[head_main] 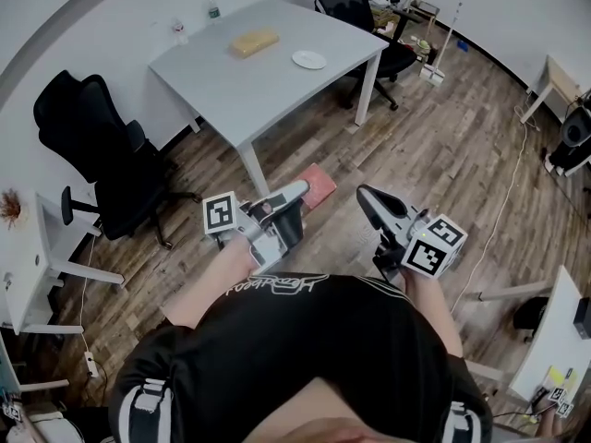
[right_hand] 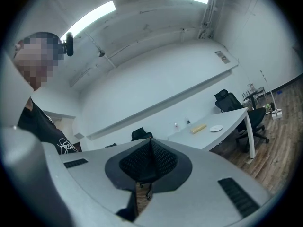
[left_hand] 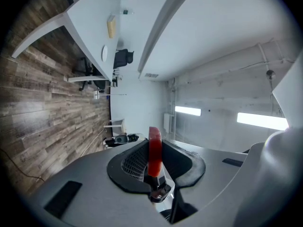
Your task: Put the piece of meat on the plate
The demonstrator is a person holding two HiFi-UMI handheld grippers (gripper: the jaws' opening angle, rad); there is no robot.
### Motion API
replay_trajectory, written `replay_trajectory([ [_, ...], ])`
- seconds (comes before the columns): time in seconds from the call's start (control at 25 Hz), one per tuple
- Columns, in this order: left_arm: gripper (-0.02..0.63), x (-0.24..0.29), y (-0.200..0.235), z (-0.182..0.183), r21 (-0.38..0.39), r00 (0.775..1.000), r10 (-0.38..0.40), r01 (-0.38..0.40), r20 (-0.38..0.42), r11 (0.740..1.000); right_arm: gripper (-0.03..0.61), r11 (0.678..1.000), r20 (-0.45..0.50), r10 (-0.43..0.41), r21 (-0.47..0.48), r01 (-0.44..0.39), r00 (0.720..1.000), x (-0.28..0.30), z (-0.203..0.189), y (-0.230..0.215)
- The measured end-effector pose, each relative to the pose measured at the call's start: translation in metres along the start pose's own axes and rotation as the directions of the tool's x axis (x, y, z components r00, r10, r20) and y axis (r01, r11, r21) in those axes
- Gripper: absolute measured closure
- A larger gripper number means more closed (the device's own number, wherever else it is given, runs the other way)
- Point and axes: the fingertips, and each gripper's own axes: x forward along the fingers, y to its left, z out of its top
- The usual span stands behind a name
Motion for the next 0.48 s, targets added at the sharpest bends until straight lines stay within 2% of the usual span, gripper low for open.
replay_trajectory([
  [0.48, 0.529, 0.028, 0.023, 0.002, -0.045, 0.999, 0.021, -0.023, -0.032, 0.999, 0.572, 0.995, -0.031, -0.093, 0.04, 0.094, 0.995, -0.015, -0.006, -0.041],
])
